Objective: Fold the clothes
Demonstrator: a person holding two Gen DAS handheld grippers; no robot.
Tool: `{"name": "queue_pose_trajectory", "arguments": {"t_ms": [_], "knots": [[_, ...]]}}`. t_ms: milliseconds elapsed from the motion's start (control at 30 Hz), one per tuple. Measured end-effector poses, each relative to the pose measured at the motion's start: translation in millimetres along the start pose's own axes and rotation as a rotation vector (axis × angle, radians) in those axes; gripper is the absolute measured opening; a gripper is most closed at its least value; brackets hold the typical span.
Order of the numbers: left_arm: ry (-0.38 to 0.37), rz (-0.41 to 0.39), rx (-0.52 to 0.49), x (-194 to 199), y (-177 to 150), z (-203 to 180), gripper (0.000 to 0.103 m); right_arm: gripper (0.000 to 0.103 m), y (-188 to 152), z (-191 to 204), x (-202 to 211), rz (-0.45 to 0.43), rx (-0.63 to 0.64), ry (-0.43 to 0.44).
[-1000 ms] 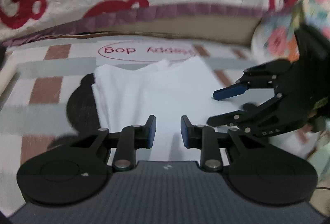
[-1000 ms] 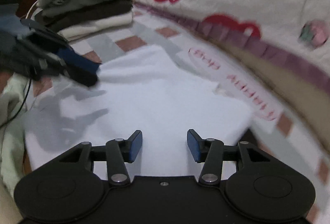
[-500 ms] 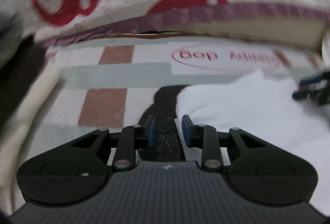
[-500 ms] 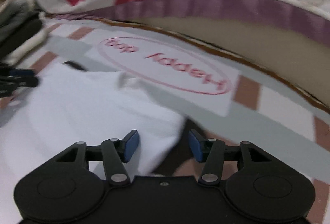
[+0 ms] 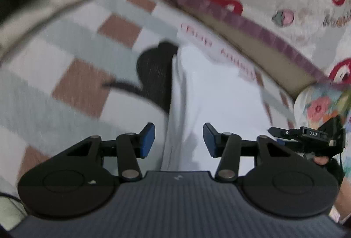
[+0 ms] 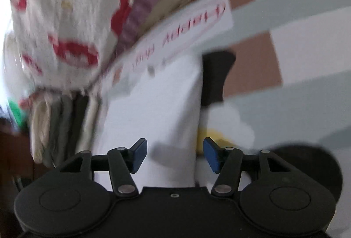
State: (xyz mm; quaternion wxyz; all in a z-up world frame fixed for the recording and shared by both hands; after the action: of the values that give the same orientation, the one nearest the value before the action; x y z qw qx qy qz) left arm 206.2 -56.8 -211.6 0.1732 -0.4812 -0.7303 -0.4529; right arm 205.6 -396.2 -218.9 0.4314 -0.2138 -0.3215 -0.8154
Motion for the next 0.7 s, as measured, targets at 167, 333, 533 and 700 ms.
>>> {"name": "queue_pose_trajectory", "arguments": {"t_ms": [167, 333, 533, 700], "knots": [[-0.035, 0.072, 0.042, -8.6, -16.9, 15.1, 0.049, 0.067, -13.5, 6.2, -2.3, -0.033, 0.012, -0.040], [-0.123, 0.036, 0.066, -9.0, -11.6, 10.9, 0.050, 0.069, -25.0, 1.3, 1.7, -0.049, -0.107, 0.018], [-0.143, 0.004, 0.053, -19.9, -5.3, 3.7, 0.055, 0.070, -37.3, 2.7, 6.7, -0.047, -0.135, 0.040], [-0.125, 0.006, -0.010, -34.0, -9.3, -6.4, 0.061, 0.073, -34.4, 13.8, -1.6, -0.039, -0.059, 0.007]]}}
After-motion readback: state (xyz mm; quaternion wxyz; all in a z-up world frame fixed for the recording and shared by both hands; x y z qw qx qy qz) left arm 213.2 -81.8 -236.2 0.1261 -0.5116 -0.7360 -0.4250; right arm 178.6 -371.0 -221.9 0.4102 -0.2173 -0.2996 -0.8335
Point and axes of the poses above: each gripper's, at about its wrist camera, not at the fingertips, and x roughly against the way its jaws point, z to its left, y to its top, the point moved 10 cm from there along -x, roughly the way its jaws point, and after that the axes turned 3 degrees about -z, right-handed, at the moved point
